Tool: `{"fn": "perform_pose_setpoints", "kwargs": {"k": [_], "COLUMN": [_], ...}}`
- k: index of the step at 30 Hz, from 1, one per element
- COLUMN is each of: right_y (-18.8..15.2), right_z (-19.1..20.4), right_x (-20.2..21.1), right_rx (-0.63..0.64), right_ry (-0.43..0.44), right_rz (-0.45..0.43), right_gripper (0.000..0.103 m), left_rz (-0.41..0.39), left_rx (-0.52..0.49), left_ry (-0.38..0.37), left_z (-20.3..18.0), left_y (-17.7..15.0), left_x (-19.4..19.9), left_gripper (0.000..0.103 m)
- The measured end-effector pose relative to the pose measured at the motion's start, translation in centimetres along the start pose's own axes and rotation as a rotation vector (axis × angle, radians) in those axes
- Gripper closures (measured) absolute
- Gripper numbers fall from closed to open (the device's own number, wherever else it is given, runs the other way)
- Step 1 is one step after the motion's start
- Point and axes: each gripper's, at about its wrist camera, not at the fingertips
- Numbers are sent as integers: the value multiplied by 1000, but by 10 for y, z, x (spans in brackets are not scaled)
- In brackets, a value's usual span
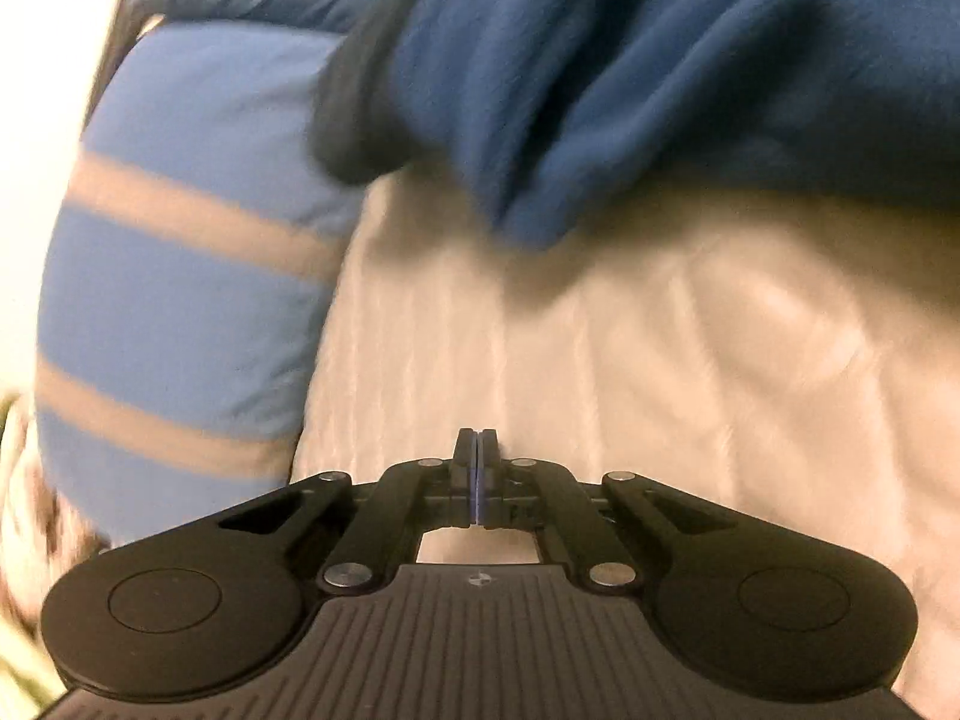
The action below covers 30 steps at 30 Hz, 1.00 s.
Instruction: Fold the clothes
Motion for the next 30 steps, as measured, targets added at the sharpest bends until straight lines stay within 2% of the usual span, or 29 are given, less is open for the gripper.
{"fn": "perform_pose_setpoints", "kwargs": {"k": [3, 4, 6, 7, 8, 11, 14, 17, 20, 24, 25, 26, 27, 28, 29, 30], "right_y": [2, 3, 3, 3, 3, 2, 2, 1, -1, -4, -5, -6, -8, -9, -11, -13], "right_z": [4, 5, 3, 2, 0, -4, -8, -14, -24, -37, -41, -43, -42, -40, -36, -31], "right_x": [2, 3, 5, 7, 7, 9, 10, 13, 19, 25, 26, 27, 28, 28, 27, 25], "right_rx": [15, 15, 0, -8, -19, -43, -53, -58, -86, -114, -123, -128, -113, -91, -58, -28], "right_ry": [19, 27, 38, 42, 46, 50, 36, 4, -23, -45, -51, -55, -57, -59, -60, -53], "right_rz": [6, 8, 9, 9, 9, 9, 3, -8, -23, -32, -33, -32, -29, -24, -16, -6], "right_gripper": [93, 93, 93, 93, 93, 93, 93, 93, 93, 91, 91, 91, 92, 90, 88, 86], "left_rz": [-27, -44, -79, -105, -135, -231, -319, -381, -391, -368, -354, -338, -322, -306, -296, -297], "left_rx": [42, 46, 50, 59, 72, 99, 53, -93, -253, -323, -335, -347, -359, -371, -376, -366], "left_ry": [13, 15, 29, 37, 41, 43, 24, 17, 52, 90, 99, 95, 92, 89, 82, 68], "left_z": [8, 9, 11, 14, 16, 20, 3, -19, -44, -60, -61, -64, -66, -68, -69, -67], "left_y": [-7, -7, -2, 2, 9, 32, 55, 79, 93, 109, 112, 113, 114, 114, 114, 112], "left_x": [14, 19, 30, 35, 39, 55, 76, 80, 74, 57, 52, 49, 47, 44, 43, 45], "left_gripper": [97, 92, 73, 60, 52, 46, 45, 45, 45, 47, 50, 62, 69, 88, 95, 95]}}
Point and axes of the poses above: each gripper's, at about its wrist camera, not at the fingertips, and x roughly against the way its jaws point, z to its left, y to its top, and after that the axes turned 2 degrees about -z, right-handed
